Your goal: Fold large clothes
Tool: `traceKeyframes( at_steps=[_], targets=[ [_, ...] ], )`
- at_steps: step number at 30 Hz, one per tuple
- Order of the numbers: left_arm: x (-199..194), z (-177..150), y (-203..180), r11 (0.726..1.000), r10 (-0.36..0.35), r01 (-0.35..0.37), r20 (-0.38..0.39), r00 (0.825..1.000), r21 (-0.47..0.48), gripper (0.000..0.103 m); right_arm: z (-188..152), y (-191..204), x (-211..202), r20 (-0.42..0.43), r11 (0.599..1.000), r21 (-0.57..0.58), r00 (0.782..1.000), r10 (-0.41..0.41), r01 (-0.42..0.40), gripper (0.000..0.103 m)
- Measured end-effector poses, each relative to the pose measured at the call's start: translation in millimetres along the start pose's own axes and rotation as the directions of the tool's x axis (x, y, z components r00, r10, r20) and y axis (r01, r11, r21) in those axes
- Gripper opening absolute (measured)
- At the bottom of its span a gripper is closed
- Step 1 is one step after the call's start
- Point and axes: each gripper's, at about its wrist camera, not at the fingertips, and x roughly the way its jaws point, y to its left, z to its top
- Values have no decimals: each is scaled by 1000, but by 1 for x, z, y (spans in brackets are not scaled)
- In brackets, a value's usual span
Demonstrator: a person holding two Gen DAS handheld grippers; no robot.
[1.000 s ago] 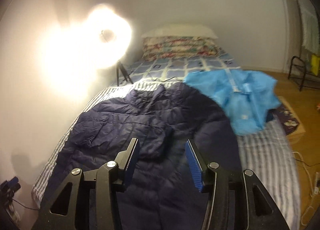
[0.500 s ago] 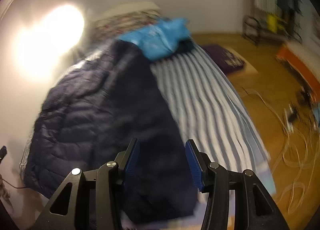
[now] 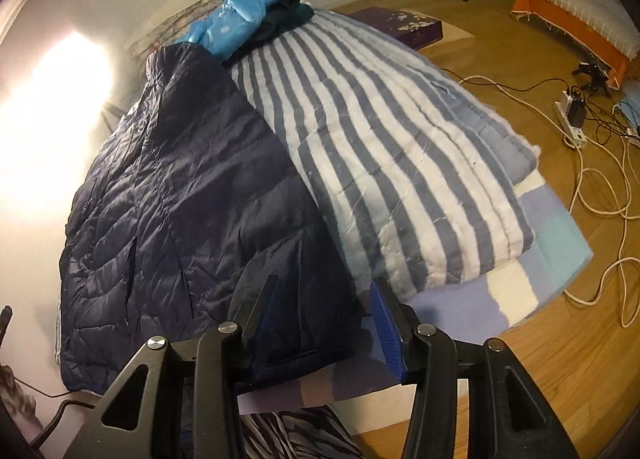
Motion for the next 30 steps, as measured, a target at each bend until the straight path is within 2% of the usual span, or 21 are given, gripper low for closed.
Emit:
traceKeyframes(
  at_steps=[3,6,7,9,15,18,20,25,27,30],
  targets=[
    [3,0,3,1000,-1,1,-3,1000,-3,45,-2,1,7,-32,1000,-8,999,-13,12,41],
    [4,2,5,1000,1,-1,-2,1000,-3,45,-3,3,10,-45,1000,-3,999,3,-3,19],
    [5,3,7,1000,3,-3,-1,1000,-4,45,-3,5,7,-37,1000,-5,999,5,-6,8],
    [5,5,11,1000,6,-6,3,1000,-9,45,-1,9,-1,-15,1000,-7,1000,7,-7,3],
    [9,13,24,1000,18,-18,14,1000,-24,45,17,49,-38,80,992,-41,989,126,-123,1],
    [10,16,31,999,21,-20,18,1000,-39,45,29,84,-53,116,976,-85,970,212,-203,1],
    [10,18,37,998,23,-22,20,1000,-55,45,39,117,-59,128,955,-132,951,283,-267,0],
    [12,23,54,995,32,-30,20,999,-98,45,53,195,-57,109,893,-253,906,409,-372,0],
    [13,24,60,993,35,-33,17,999,-116,45,58,233,-44,77,859,-299,887,456,-415,0],
    [16,25,66,990,38,-36,11,999,-135,45,63,278,-19,31,824,-340,870,491,-453,0]
  ],
)
